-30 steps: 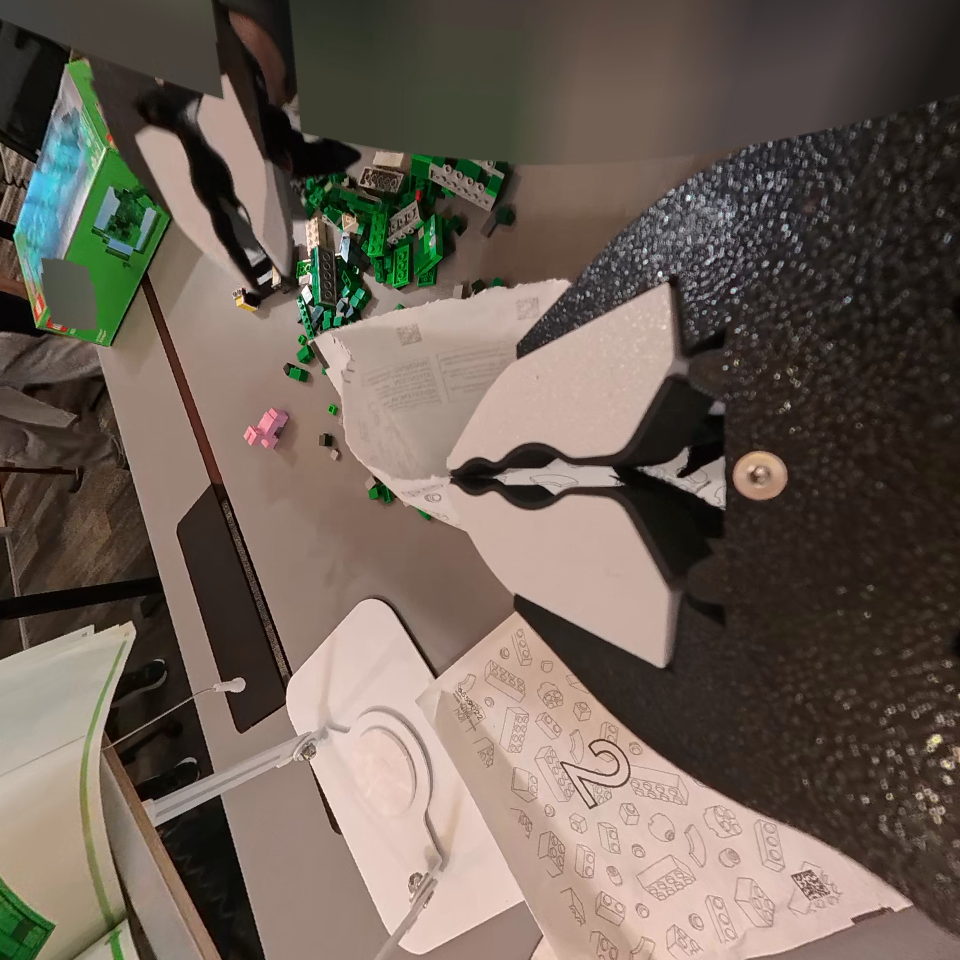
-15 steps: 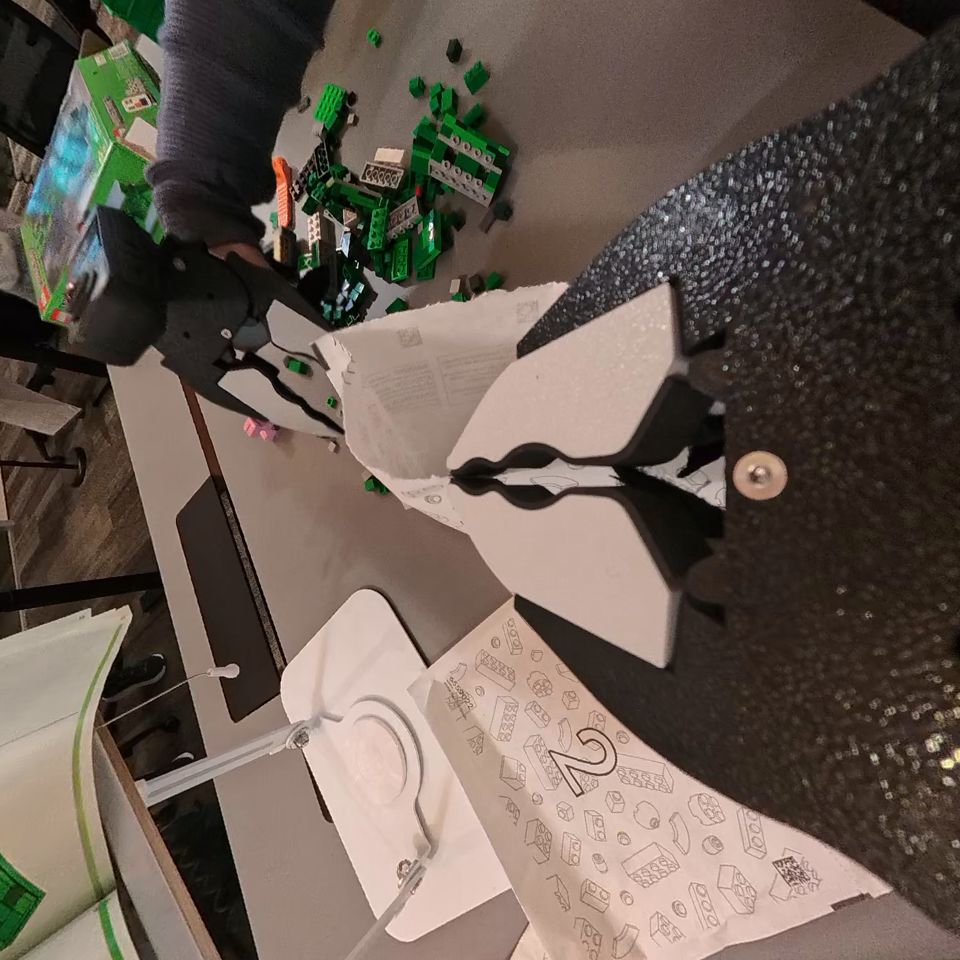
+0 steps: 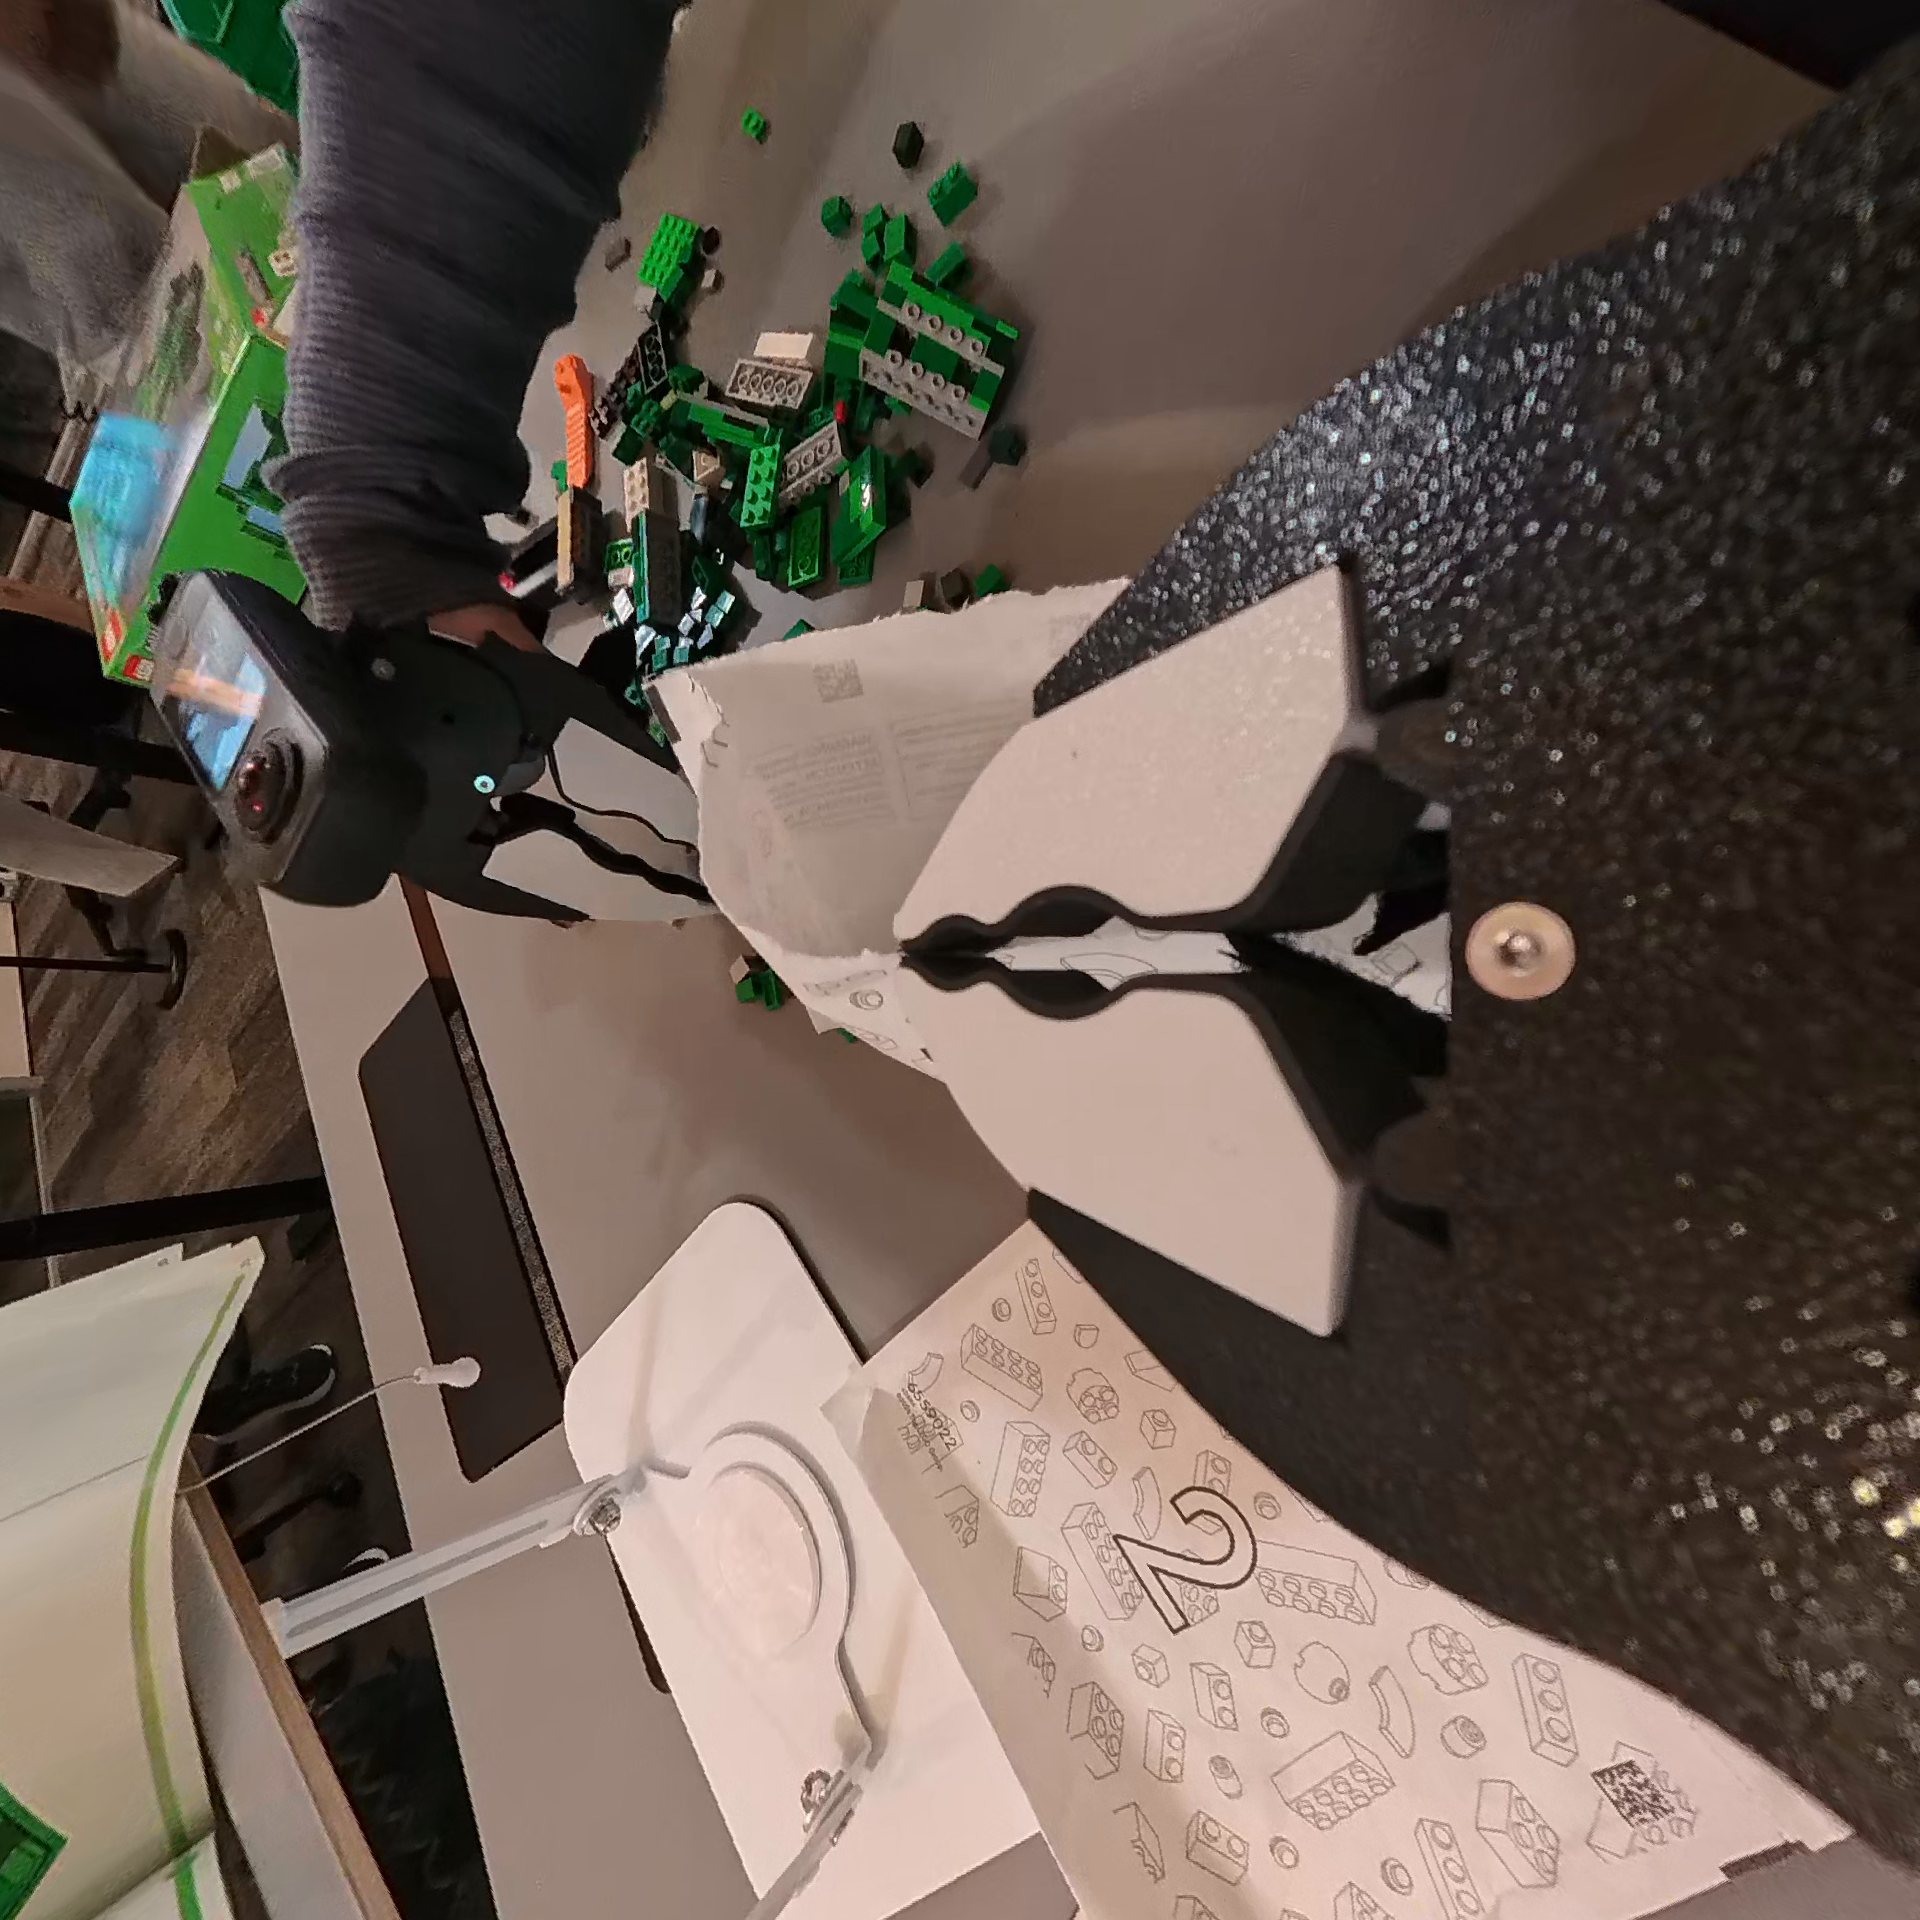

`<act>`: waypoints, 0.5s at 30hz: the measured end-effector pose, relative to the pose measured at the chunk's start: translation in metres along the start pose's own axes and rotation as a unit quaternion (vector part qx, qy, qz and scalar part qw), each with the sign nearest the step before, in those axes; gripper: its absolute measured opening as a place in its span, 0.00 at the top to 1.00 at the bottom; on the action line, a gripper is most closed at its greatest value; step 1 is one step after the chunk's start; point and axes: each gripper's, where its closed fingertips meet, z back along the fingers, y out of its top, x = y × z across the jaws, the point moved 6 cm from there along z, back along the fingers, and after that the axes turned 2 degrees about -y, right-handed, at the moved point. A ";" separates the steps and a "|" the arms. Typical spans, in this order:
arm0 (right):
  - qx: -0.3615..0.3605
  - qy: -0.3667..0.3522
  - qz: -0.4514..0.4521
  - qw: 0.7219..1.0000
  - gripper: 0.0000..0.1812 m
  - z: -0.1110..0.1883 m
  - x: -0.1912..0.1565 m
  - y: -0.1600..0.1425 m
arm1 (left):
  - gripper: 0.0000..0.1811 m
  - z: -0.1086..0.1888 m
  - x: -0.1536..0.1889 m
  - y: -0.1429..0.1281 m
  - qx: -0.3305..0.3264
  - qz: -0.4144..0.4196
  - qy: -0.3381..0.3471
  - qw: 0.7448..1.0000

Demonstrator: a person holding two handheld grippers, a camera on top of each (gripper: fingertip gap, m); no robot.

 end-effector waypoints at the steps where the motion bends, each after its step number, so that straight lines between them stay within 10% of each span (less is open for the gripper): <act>1: -0.002 -0.006 0.002 1.000 0.91 0.001 -0.001 0.000 | 1.00 0.000 0.000 0.000 0.000 0.000 0.000 1.000; 10: 0.068 -0.120 0.049 0.989 0.98 0.065 -0.040 0.026 | 1.00 0.001 -0.003 0.000 0.008 0.011 0.002 1.000; 15: 0.010 -0.086 0.032 0.996 0.91 0.037 -0.030 0.010 | 1.00 -0.001 -0.001 0.000 0.005 0.010 -0.001 1.000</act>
